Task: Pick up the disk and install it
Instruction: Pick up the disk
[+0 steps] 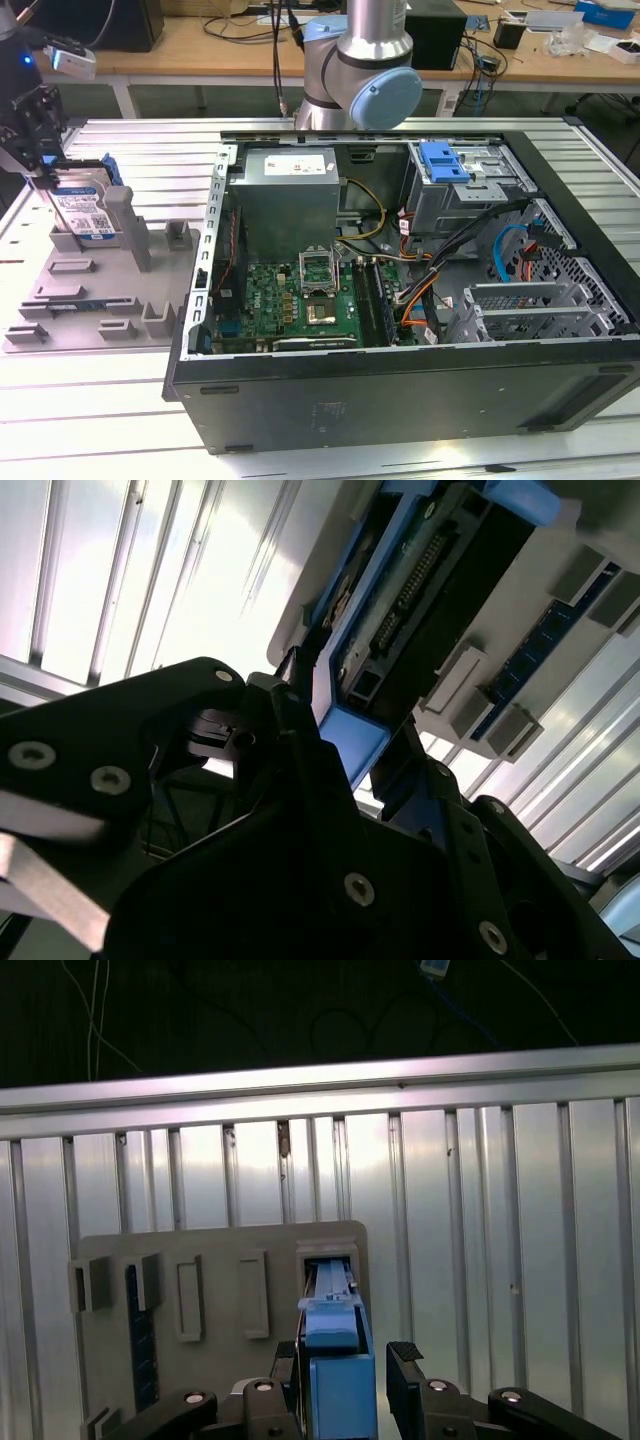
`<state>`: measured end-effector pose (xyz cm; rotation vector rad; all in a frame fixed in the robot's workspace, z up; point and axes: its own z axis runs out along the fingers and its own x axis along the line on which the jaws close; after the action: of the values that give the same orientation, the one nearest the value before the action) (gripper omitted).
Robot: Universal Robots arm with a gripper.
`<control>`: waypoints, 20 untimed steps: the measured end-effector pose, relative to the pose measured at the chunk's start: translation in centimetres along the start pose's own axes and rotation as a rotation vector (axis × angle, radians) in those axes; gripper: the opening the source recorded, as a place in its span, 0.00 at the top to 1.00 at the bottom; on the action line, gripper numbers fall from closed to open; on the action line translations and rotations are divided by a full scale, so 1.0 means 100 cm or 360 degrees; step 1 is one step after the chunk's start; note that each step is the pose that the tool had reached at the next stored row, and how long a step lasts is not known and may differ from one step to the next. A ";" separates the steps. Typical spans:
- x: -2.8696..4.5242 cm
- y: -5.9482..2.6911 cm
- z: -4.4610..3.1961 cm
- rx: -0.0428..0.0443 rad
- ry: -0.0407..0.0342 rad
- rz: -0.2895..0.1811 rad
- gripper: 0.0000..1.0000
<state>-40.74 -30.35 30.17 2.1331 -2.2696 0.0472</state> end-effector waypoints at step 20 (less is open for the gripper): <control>-0.0003 0.0000 0.0094 -0.0001 -0.0003 0.0000 0.63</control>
<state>-40.74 -30.35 29.23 2.1340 -2.2702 0.0449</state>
